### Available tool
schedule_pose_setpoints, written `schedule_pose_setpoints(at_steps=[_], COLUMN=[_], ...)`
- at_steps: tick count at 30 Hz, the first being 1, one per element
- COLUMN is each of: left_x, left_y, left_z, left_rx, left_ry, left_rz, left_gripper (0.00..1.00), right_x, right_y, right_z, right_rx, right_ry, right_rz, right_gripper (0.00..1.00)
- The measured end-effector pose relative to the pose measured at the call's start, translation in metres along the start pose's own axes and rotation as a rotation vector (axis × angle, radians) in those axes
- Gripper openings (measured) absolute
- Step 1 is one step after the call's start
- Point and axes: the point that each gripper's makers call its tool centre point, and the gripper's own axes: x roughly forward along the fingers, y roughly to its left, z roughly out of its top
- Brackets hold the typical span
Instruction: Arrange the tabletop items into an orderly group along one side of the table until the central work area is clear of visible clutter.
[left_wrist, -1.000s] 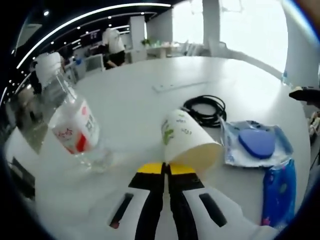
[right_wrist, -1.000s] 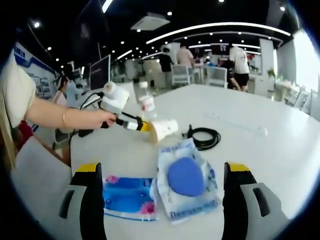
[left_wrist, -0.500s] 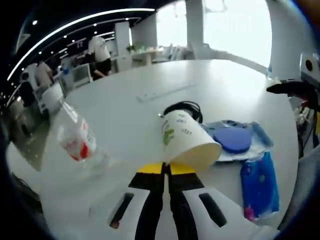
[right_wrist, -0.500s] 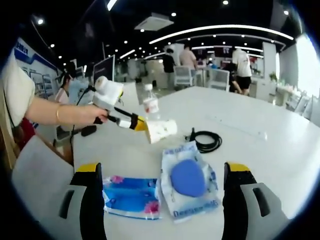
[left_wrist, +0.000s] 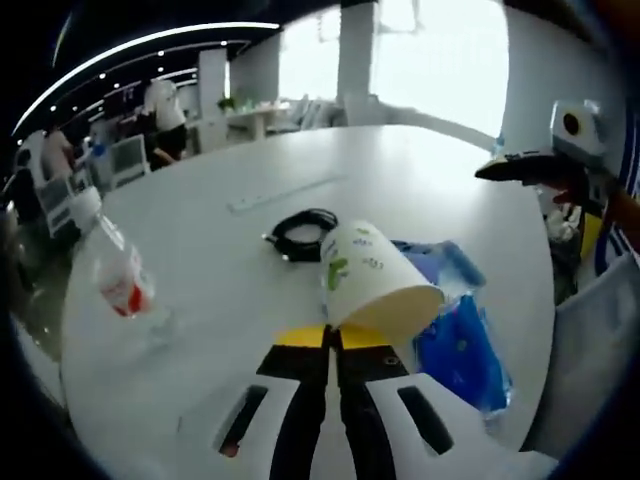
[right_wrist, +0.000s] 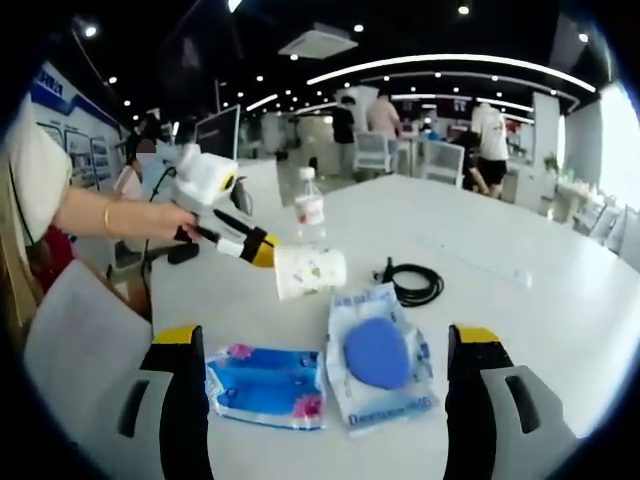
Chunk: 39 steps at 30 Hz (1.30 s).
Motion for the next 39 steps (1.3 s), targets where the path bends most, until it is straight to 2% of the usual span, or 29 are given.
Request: schedule_pose_setpoints(at_steps=[8, 10, 14, 17, 18, 21, 24, 31, 37, 39], left_x=[-0.010, -0.013, -0.018, -0.021, -0.023, -0.027, -0.032, -0.036, -0.040, -0.040], left_y=[-0.029, -0.039, -0.050, -0.064, -0.070, -0.082, -0.094, -0.105, -0.118, -0.122], left_z=[0.002, 0.004, 0.004, 0.003, 0.000, -0.005, -0.006, -0.007, -0.008, -0.008], left_rx=[0.053, 0.028, 0.086, 0.099, 0.127, 0.164, 0.185, 0.220, 0.261, 0.274], left_ry=[-0.010, -0.022, -0.008, -0.001, 0.008, 0.030, 0.025, 0.036, 0.059, 0.063], left_rz=[-0.115, -0.164, -0.202, -0.266, -0.291, -0.334, -0.381, -0.421, -0.466, -0.474], left_gripper=[0.00, 0.00, 0.00, 0.00, 0.00, 0.00, 0.00, 0.00, 0.00, 0.00], right_x=[0.000, 0.000, 0.002, 0.003, 0.003, 0.004, 0.005, 0.008, 0.011, 0.011], right_y=[0.008, 0.011, 0.015, 0.018, 0.019, 0.025, 0.034, 0.049, 0.062, 0.065], right_z=[0.001, 0.001, -0.001, -0.003, -0.003, -0.005, -0.012, -0.023, -0.025, -0.025], right_rx=[-0.027, -0.045, -0.063, -0.077, -0.082, -0.100, -0.143, -0.182, -0.231, -0.252], right_ry=[0.007, 0.012, 0.025, 0.034, 0.036, 0.045, 0.077, 0.120, 0.126, 0.129], right_rz=[0.020, 0.029, 0.040, 0.048, 0.053, 0.072, 0.106, 0.159, 0.204, 0.216], right_gripper=[1.00, 1.00, 1.00, 0.99, 0.99, 0.99, 1.00, 0.99, 0.99, 0.94])
